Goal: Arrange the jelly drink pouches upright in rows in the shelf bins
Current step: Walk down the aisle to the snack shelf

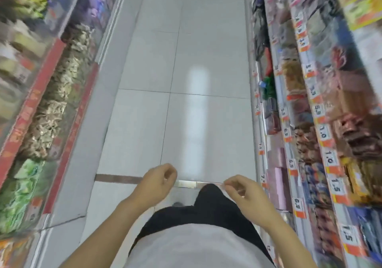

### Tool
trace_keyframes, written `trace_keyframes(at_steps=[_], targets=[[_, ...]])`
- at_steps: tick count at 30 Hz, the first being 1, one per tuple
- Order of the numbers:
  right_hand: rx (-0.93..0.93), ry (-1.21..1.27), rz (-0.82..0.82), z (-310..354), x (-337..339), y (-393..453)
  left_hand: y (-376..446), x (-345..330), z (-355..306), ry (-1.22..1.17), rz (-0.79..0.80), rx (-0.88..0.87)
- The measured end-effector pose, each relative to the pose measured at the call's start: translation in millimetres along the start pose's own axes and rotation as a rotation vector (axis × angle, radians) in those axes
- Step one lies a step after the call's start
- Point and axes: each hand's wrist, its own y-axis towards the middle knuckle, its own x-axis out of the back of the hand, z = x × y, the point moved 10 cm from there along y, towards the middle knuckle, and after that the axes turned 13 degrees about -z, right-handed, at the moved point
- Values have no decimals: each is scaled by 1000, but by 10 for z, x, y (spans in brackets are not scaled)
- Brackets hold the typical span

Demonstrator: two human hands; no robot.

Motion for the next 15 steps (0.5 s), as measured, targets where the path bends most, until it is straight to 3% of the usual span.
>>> trace_keyframes(at_steps=[7,15], targets=[[-76,165,3,466,551,2470,2641,405,-826,29,28,-27],[39,144,55,1885,1273,5483,4765,1079,-1442,-43,-27,129]])
